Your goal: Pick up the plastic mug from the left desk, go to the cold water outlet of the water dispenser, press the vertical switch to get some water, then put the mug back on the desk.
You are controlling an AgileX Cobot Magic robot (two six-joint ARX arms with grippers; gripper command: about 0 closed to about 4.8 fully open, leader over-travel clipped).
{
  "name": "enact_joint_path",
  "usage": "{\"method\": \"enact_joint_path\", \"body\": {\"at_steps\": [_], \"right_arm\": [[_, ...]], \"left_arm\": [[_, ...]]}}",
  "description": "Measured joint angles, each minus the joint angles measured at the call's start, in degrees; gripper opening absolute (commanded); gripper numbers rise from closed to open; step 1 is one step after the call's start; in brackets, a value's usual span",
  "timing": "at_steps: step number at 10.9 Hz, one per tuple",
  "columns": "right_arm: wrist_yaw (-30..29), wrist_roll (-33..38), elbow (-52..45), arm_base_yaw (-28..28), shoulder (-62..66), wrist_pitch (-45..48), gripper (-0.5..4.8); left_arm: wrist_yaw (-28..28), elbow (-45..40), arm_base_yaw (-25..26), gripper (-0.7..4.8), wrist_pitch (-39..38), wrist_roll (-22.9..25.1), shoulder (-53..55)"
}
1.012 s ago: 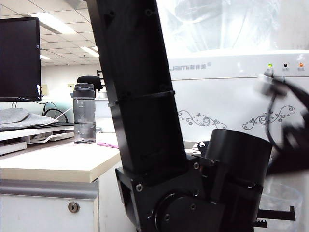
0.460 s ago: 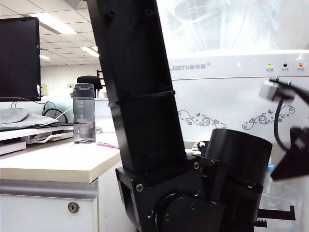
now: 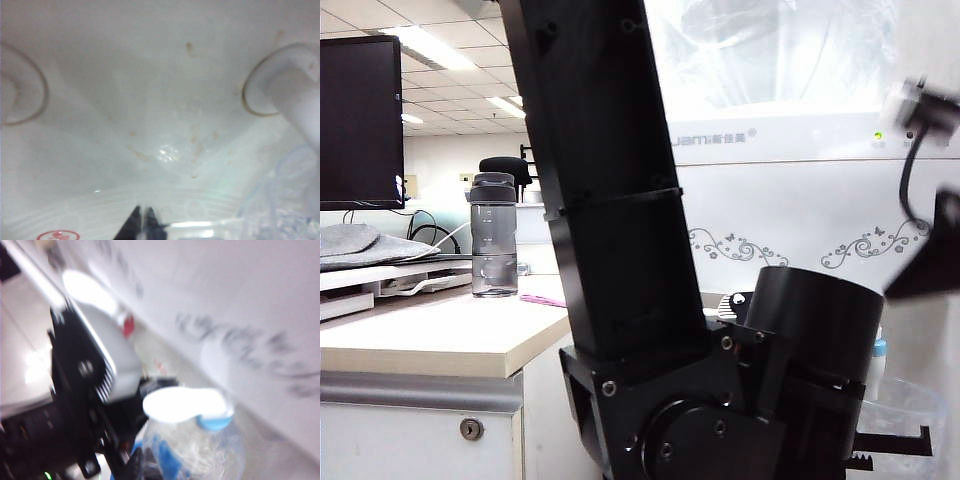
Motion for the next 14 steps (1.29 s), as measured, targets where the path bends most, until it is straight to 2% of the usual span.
{"method": "enact_joint_path", "body": {"at_steps": [5,14], "right_arm": [[-0.33,5.90,0.02,0.00,1.55,6.19,-0.01],[-2.27,6.38,0.04,0.00,15.37,19.30,-0.01]], "left_arm": [[0.00,0.00,0.02,-0.06,0.02,0.00,0.00],[0.02,0.00,0.02,-0.06,0.02,0.00,0.00]]}}
